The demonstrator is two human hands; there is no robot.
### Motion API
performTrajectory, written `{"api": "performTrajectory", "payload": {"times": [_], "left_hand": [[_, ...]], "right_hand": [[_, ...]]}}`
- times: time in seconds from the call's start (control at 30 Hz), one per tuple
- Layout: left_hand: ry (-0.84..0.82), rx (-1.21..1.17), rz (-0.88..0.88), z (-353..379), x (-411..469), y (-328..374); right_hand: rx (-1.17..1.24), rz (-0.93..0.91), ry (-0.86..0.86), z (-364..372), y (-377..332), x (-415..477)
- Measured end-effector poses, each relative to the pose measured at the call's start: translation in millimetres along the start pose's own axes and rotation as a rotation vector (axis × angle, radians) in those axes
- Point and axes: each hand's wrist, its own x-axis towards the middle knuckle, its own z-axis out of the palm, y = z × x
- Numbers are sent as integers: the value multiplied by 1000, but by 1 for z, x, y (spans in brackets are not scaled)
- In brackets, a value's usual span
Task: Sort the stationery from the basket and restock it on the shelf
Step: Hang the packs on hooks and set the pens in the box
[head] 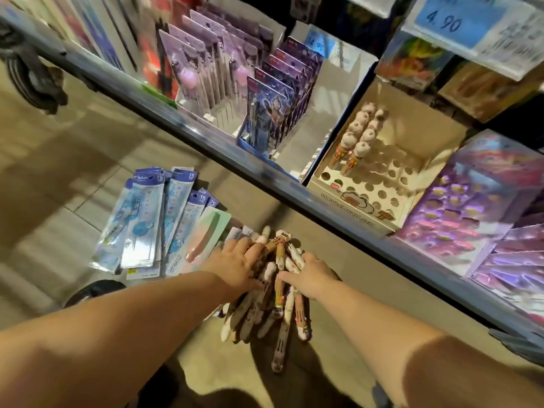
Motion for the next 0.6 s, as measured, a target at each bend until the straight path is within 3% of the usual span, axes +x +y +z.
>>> {"api": "performTrajectory", "payload": {"times": [0.37,0.6], "left_hand": [[-13,-70,6,7,7,0],[66,-106,16,9,8,0]], "right_hand": [[117,19,0,4,-10,6],[143,17,6,10,-15,4]]}}
